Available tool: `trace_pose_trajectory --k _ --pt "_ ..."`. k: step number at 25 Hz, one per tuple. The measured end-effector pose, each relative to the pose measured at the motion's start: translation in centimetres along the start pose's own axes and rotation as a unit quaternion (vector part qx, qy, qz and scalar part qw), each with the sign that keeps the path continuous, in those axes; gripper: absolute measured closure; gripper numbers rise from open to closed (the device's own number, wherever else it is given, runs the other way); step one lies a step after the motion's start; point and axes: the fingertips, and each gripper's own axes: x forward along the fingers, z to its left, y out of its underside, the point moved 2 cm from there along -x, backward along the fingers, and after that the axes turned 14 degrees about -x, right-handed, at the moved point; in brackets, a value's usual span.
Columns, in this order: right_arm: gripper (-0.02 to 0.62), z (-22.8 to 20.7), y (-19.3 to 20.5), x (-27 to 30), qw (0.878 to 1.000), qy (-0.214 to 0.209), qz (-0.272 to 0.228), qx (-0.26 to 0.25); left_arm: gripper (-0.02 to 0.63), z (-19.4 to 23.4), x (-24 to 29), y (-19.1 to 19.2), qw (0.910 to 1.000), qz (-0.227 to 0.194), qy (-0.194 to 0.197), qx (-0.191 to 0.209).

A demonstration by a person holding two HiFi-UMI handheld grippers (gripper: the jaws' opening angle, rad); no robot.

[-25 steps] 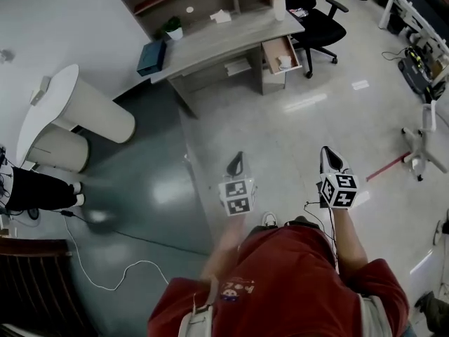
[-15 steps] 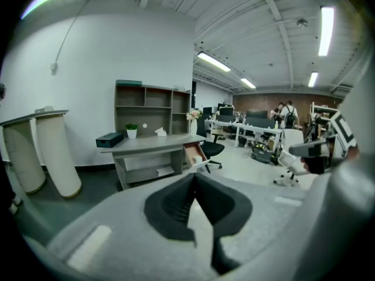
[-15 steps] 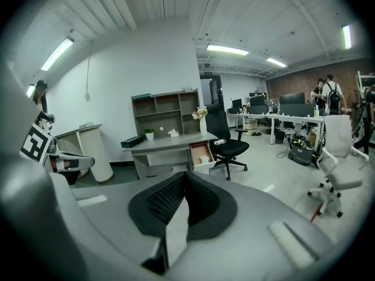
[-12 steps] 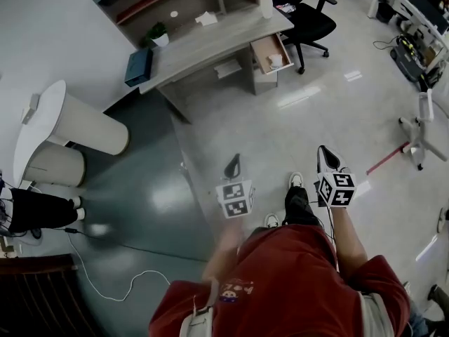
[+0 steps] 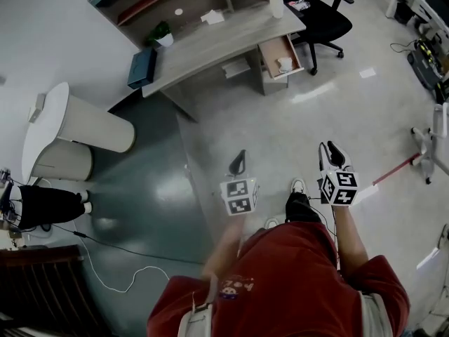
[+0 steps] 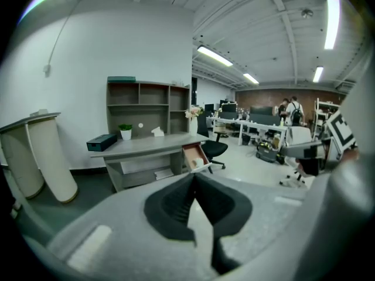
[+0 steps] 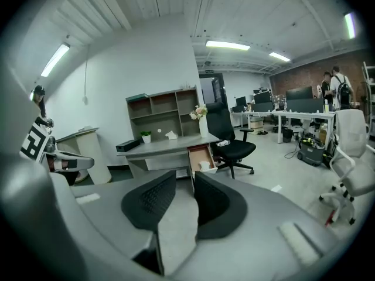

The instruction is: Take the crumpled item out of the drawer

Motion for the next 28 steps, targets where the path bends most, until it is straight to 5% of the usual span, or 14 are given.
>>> trace_pose_trajectory --k 19,28 --pt "0.317 -12.2 -3.7 11.2 1.0 -0.026 -0.01 0.011 0.607 -6.1 12.8 -7.2 0.9994 -0.004 -0.032 0.011" --pt "0.313 -16.1 -5.0 15.0 0.999 -0.037 -0.011 0.015 0.607 -8.1 17.1 -9.2 0.9989 -0.007 -0.044 0.013"
